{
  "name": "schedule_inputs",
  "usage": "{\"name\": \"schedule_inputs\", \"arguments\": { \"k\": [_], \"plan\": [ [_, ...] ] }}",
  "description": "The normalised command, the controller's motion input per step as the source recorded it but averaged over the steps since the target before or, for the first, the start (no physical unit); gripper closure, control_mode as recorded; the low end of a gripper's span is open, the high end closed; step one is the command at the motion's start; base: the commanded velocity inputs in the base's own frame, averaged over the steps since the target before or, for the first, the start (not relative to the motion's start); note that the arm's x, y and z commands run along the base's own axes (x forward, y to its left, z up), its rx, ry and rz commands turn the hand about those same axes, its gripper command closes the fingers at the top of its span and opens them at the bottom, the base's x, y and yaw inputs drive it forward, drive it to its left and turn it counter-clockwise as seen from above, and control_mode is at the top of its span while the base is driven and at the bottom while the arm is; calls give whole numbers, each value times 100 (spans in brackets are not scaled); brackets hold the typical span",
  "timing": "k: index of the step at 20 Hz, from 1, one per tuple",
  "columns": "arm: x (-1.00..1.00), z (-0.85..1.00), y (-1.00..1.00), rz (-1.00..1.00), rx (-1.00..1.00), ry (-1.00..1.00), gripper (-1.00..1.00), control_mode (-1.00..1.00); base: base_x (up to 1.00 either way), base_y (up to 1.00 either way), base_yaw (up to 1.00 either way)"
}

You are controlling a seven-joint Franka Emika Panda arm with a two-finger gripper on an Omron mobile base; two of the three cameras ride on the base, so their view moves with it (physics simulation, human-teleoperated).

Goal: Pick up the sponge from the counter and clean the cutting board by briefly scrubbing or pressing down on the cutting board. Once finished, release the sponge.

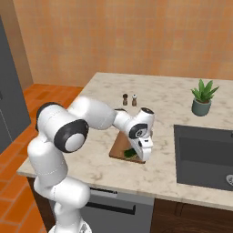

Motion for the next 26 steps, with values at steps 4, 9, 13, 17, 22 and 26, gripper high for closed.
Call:
{"name": "schedule_inputs", "arguments": {
  "k": [4,9,13,17,22,26],
  "plan": [
    [83,60,-1,-5,2,13,100,-100,0,0,0],
    [4,-86,-71,2,2,0,100,-100,0,0,0],
    [4,-78,-35,1,9,0,100,-100,0,0,0],
    [35,10,29,-2,2,-2,100,-100,0,0,0],
    [32,-20,39,-1,0,0,100,-100,0,0,0],
    [23,-46,59,0,0,0,100,-100,0,0,0]
  ]
}}
